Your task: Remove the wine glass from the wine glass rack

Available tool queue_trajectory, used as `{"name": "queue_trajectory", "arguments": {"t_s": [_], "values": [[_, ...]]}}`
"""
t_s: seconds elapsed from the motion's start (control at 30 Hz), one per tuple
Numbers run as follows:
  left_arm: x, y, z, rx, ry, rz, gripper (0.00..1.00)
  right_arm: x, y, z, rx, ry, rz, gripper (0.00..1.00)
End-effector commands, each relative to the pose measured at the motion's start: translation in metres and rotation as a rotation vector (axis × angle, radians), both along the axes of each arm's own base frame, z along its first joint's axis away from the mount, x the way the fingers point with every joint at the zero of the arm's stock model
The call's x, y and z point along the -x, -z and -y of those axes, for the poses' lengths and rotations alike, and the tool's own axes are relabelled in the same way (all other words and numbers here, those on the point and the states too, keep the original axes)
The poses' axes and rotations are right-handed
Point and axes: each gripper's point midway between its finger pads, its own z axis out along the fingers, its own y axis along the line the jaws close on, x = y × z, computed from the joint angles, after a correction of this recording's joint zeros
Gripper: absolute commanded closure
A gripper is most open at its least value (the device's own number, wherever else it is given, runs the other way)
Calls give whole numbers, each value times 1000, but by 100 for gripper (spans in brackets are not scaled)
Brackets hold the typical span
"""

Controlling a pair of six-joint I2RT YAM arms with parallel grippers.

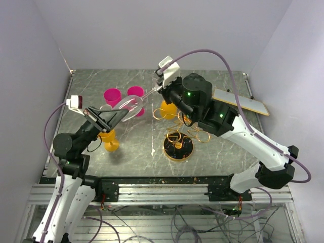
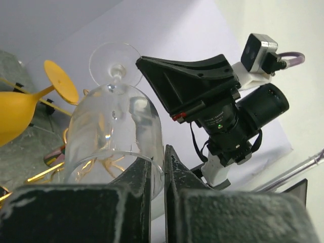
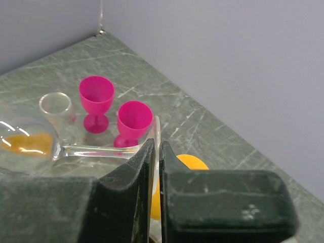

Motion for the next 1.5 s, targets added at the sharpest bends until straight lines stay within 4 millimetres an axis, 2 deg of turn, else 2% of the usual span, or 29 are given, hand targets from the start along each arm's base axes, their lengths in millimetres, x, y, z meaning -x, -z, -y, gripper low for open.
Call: {"name": "queue_trajectory", "arguments": {"t_s": [0.0, 0.07, 0.17, 0.27, 0.3, 0.43, 0.6, 0.83, 0.93, 1.0, 1.13, 1.2, 1.33, 1.37, 1.43, 1.47], "values": [[6, 4, -5, -135, -75, -60, 93, 18, -26, -2, -141, -75, 42, 85], [12, 0, -12, -193, -134, -71, 93, 20, -29, 2, -149, -78, 60, 60], [22, 0, -24, -287, -210, -112, 93, 26, -36, 9, -148, -100, 94, 39], [27, 10, -35, -390, -263, -211, 93, 31, -41, 20, -141, -107, 133, 29], [29, 6, -40, -428, -284, -228, 93, 32, -38, 21, -129, -109, 139, 26], [26, 37, -53, -657, -292, -424, 93, 32, -26, 31, -60, -97, 166, 19], [2, 53, -58, -863, -265, -475, 93, 33, -11, 42, 15, -83, 174, 17], [-45, 100, -60, -1065, -191, -586, 93, 38, 7, 49, 122, -111, 163, 16], [-61, 117, -49, -1098, -151, -596, 93, 42, 11, 48, 157, -148, 176, 16], [-70, 129, -36, -1135, -124, -599, 93, 43, 15, 46, 192, -171, 178, 16], [-84, 154, -12, -1260, -96, -606, 93, 35, 25, 43, 256, -150, 166, 16], [-94, 170, -6, -1308, -80, -629, 93, 30, 30, 40, 277, -130, 153, 16], [-110, 189, -2, -1405, -79, -641, 93, 20, 29, 39, 276, -79, 141, 16], [-113, 194, -1, -1428, -78, -646, 93, 17, 26, 40, 249, -44, 125, 20], [-117, 201, 2, -1460, -63, -653, 93, 9, 18, 42, 174, 39, 92, 37], [-118, 205, 4, -1467, -50, -654, 93, 7, 14, 41, 133, 67, 69, 39]]}}
